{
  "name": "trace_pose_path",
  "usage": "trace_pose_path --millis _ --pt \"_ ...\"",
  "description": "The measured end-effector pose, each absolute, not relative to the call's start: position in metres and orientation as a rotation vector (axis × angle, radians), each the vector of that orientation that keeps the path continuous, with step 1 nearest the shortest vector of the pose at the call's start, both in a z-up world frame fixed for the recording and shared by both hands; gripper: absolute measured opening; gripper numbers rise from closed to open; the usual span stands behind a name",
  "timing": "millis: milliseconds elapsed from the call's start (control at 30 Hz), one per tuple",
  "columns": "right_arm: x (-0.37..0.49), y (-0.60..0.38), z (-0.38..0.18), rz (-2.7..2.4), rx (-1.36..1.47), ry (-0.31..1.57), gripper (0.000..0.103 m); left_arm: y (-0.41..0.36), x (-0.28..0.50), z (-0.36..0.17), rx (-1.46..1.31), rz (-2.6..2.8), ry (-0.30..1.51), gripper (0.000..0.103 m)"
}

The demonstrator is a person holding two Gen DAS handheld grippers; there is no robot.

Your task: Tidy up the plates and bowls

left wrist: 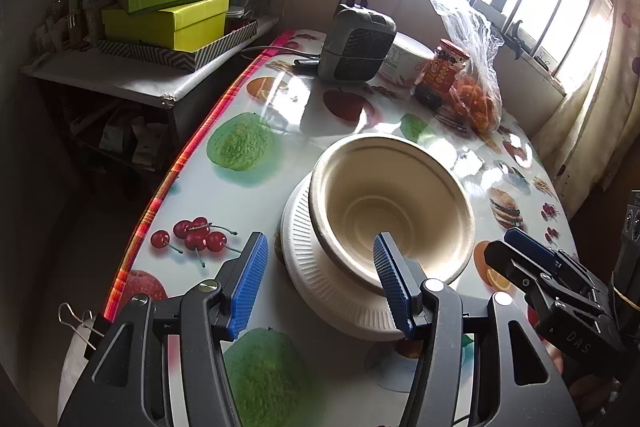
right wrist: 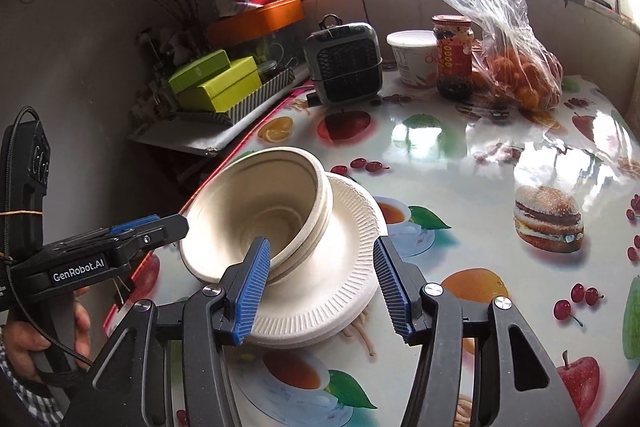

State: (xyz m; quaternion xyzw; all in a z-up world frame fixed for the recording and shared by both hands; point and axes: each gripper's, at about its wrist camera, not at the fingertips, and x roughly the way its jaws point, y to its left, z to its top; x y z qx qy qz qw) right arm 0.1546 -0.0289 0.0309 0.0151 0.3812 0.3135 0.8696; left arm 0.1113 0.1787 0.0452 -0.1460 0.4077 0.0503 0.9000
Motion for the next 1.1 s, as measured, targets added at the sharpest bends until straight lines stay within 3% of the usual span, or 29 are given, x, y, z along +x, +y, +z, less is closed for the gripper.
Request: trace_pose_path --millis 200,367,1100 --pt "0.132 -0.040 0.023 0.592 -0.029 0.763 0.058 0.167 0.085 0.034 -0.216 0.150 0.815 0.056" --pt "0.114 -0.044 0.009 0.579 -0.080 0.753 0.067 0.161 0.068 0.016 -0.189 0.178 0.815 0.056" --pt "0.083 -0.049 -0.038 0.541 -0.198 0.804 0.068 0.115 0.050 -0.029 -0.070 0.176 0.871 0.056"
